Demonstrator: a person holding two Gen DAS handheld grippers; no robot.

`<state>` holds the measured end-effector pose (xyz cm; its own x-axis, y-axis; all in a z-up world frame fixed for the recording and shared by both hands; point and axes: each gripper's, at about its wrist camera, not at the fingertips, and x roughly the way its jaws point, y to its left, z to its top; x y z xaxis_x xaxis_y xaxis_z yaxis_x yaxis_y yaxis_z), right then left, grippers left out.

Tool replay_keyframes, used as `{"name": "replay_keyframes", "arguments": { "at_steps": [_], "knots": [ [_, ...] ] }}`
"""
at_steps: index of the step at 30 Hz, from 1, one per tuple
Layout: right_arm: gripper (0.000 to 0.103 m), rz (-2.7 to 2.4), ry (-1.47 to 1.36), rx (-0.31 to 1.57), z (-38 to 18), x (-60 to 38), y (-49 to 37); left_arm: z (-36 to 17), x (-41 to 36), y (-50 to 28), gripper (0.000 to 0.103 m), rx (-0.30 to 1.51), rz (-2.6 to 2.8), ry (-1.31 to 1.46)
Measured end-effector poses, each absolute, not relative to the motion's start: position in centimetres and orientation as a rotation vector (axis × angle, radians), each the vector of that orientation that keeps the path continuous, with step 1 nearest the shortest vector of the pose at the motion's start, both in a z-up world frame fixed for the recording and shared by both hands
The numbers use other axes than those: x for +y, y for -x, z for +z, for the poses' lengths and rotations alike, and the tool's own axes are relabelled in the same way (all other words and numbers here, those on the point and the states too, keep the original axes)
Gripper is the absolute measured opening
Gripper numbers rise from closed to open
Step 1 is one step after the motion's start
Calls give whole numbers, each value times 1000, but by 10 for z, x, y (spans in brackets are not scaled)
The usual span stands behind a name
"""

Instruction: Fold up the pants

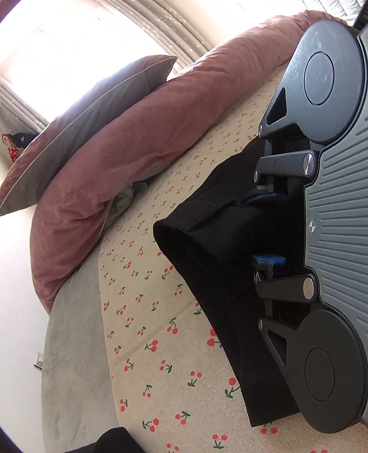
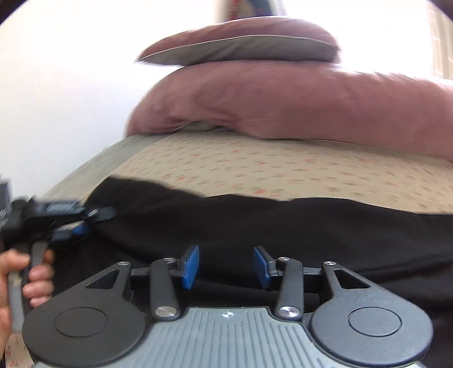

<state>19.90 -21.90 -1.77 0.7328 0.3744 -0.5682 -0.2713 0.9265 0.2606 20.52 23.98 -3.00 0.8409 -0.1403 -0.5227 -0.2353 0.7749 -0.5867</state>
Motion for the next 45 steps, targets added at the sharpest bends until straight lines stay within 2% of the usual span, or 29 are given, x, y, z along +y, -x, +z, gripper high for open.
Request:
{"name": "replay_keyframes", "arguments": {
  "at_steps": [1, 2, 3, 8, 14, 16, 18, 22, 23, 25, 27, 32, 38, 42, 45],
  "knots": [
    [49, 250, -260, 657, -16, -266, -208, -29, 241, -204, 32, 578, 55, 694],
    [61, 157, -343, 655, -16, -307, -215, -29, 241, -204, 31, 575, 56, 695],
    [68, 58, -416, 654, -16, -347, -221, -30, 241, -203, 30, 575, 58, 696],
    [67, -249, -693, 621, -22, -498, -242, -30, 241, -201, 26, 581, 70, 691],
    [66, -407, -720, 585, -32, -543, -283, -33, 242, -200, 24, 572, 69, 698],
    [62, -455, -736, 593, -42, -552, -299, -34, 243, -199, 24, 568, 64, 706],
    [53, -470, -758, 590, -52, -558, -312, -33, 243, -199, 24, 569, 64, 700],
    [51, -508, -761, 587, -63, -569, -332, -34, 243, -197, 23, 565, 63, 688],
    [47, -520, -753, 584, -64, -573, -337, -34, 244, -197, 22, 564, 62, 693],
    [35, -539, -727, 580, -67, -579, -346, -35, 246, -197, 22, 562, 61, 704],
    [4, -518, -701, 606, -69, -583, -351, -34, 244, -197, 22, 560, 65, 689],
    [3, -469, -659, 569, -62, -584, -329, -33, 245, -195, 21, 557, 65, 696],
    [3, -387, -674, 473, -6, -591, -267, -32, 258, -189, 19, 537, 65, 776],
    [3, -306, -645, 419, 29, -579, -199, -21, 270, -179, 17, 489, 50, 835],
    [3, -293, -657, 424, 25, -577, -142, -15, 282, -170, 16, 459, 42, 880]
  ]
}}
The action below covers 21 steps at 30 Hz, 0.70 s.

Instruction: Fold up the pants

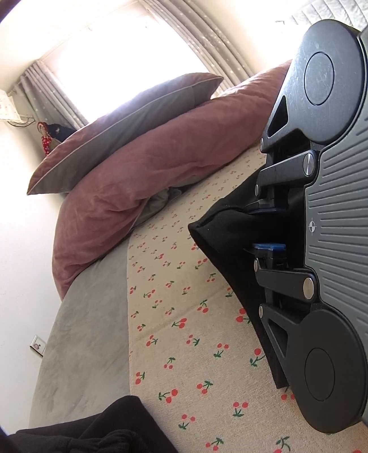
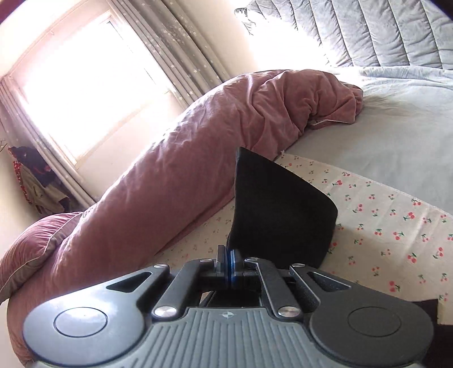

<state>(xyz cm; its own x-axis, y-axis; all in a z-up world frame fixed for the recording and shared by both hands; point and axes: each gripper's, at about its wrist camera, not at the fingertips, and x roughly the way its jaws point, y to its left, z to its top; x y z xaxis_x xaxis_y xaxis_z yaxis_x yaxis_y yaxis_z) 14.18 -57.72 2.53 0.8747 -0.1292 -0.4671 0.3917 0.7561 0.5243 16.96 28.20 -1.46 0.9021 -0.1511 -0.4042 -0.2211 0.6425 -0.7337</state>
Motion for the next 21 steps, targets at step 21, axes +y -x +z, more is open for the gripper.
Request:
{"name": "replay_keyframes", "arguments": {
  "at_steps": [21],
  "knots": [
    [3, -409, -802, 471, -41, -570, -9, -8, 304, -124, 14, 528, 69, 846]
  ]
}}
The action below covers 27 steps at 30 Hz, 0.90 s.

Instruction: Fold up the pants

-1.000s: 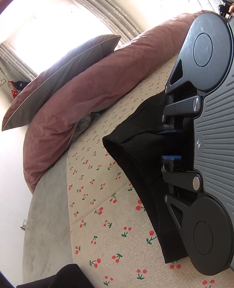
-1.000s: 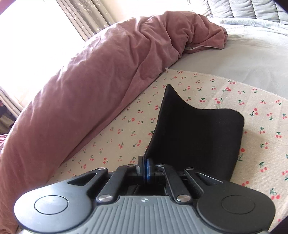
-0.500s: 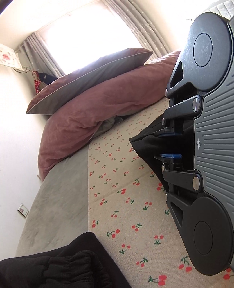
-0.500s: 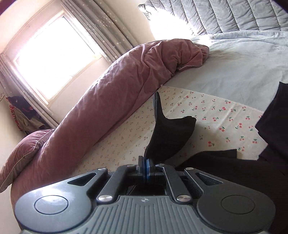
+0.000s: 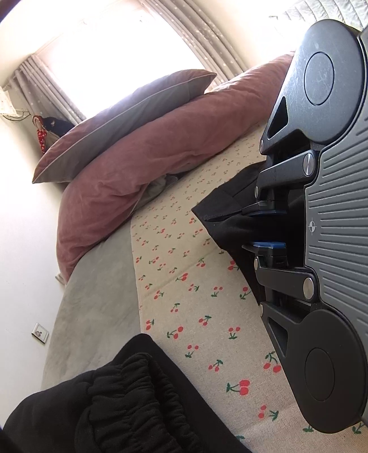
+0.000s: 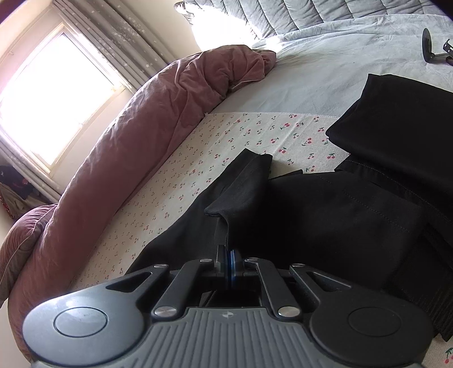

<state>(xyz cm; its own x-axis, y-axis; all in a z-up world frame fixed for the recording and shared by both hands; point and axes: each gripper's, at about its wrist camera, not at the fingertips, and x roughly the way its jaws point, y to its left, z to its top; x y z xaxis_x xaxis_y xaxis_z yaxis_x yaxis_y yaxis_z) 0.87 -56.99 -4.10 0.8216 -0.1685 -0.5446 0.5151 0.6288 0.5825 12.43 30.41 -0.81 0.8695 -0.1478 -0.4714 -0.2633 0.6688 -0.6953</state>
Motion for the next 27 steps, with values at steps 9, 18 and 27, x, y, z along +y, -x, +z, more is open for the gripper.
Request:
{"name": "replay_keyframes", "arguments": {
  "at_steps": [9, 18, 27],
  "knots": [
    [3, -465, -780, 453, -41, -571, 7, -10, 295, -112, 14, 643, 103, 763],
    [3, -491, -823, 471, -53, -572, 27, -8, 288, -104, 15, 692, 144, 656],
    [20, -553, -690, 555, -56, -565, 22, -10, 284, -104, 17, 716, 163, 600]
  ]
}}
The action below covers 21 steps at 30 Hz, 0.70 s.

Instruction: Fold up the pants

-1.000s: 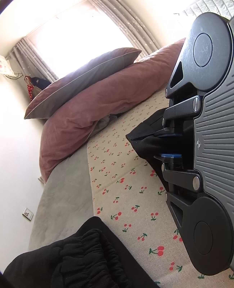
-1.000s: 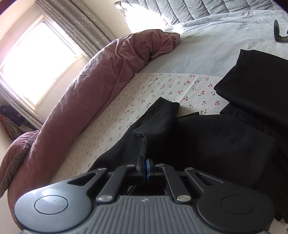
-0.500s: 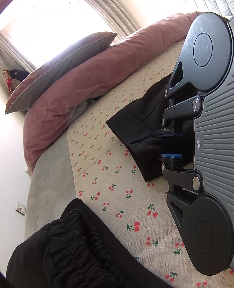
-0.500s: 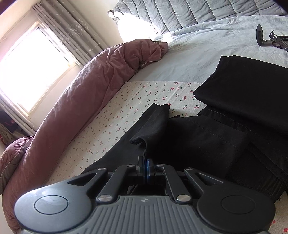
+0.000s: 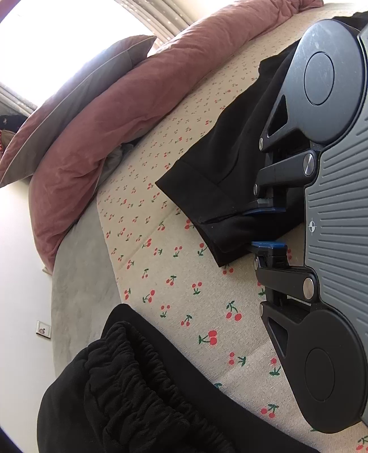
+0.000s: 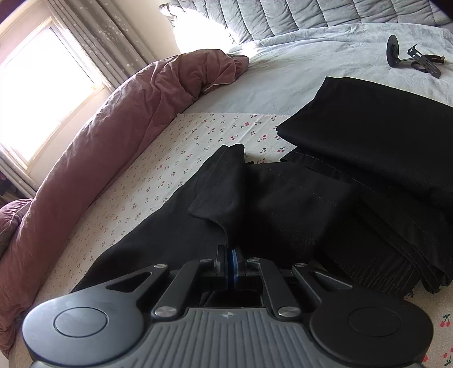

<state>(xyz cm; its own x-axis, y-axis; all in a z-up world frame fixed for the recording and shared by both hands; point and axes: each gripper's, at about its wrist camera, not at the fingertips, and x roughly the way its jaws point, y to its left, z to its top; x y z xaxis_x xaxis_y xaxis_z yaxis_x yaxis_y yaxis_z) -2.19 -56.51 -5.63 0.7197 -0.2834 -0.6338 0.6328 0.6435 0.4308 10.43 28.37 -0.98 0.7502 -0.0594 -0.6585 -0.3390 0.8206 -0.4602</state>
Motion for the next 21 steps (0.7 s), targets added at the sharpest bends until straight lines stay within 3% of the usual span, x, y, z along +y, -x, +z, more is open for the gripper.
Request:
{"name": "replay_keyframes", "arguments": {
  "at_steps": [1, 3, 11, 13, 15, 21],
  "knots": [
    [22, -571, -663, 569, -57, -565, 20, -10, 284, -104, 18, 719, 164, 598],
    [38, -592, -592, 587, -58, -565, 15, -10, 283, -104, 18, 721, 165, 598],
    [50, -590, -283, 616, -56, -543, -15, -11, 282, -105, 21, 726, 179, 596],
    [46, -603, -188, 645, -62, -538, -27, -11, 282, -105, 21, 725, 178, 598],
    [2, -634, -169, 671, -64, -541, -30, -12, 284, -105, 21, 725, 179, 612],
    [0, -674, -579, 472, -48, -581, 39, -12, 285, -104, 20, 720, 181, 623]
  ]
}}
